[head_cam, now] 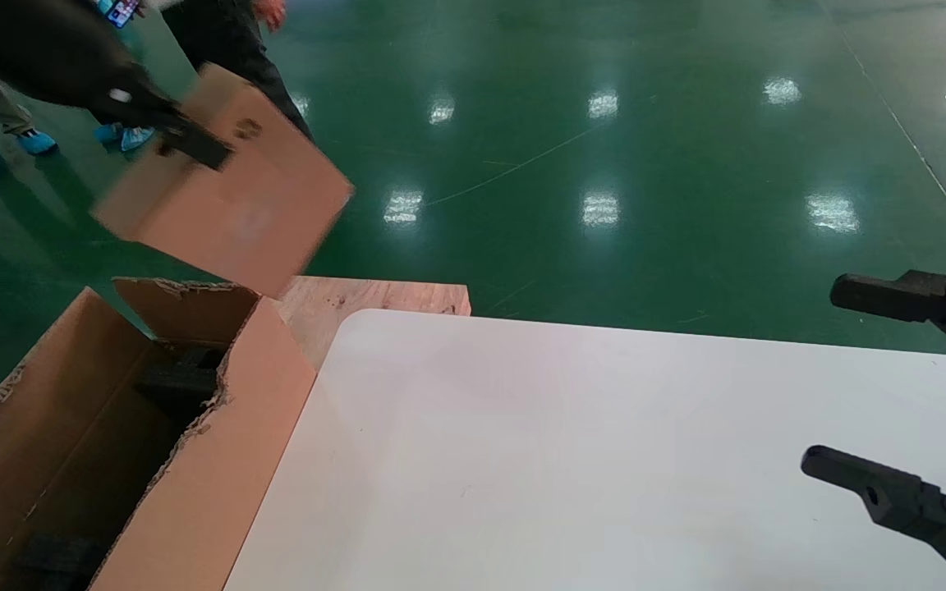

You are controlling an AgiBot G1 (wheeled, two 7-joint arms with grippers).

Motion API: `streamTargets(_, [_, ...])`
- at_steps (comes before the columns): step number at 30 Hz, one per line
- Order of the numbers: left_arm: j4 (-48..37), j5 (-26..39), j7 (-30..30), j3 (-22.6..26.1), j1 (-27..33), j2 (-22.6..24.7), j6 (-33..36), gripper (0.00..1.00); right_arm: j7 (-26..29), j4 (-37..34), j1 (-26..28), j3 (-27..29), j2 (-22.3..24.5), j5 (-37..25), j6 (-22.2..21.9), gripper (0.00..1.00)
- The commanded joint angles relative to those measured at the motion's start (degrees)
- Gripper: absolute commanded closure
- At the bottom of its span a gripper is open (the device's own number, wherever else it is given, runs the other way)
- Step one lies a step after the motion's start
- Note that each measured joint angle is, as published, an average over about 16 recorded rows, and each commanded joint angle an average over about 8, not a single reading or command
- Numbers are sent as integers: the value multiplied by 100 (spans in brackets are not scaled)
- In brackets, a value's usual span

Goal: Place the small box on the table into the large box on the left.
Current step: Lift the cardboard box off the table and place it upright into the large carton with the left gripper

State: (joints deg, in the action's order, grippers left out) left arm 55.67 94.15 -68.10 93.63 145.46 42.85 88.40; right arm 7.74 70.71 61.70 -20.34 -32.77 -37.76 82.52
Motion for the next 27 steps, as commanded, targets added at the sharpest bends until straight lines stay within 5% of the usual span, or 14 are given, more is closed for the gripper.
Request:
streamTargets(1, [-126,239,81,28,254,1,117,100,0,0,0,0,0,0,0,0])
streamTargets(10, [-186,768,-101,962,805,-709,300,100,0,0,0,0,0,0,0,0])
streamTargets(18, [-67,358,-491,1759,832,-1183,250,100,0,0,0,0,0,0,0,0])
streamTargets(27, [54,-210,-770,2059,337,-1445,-48,100,0,0,0,0,0,0,0,0])
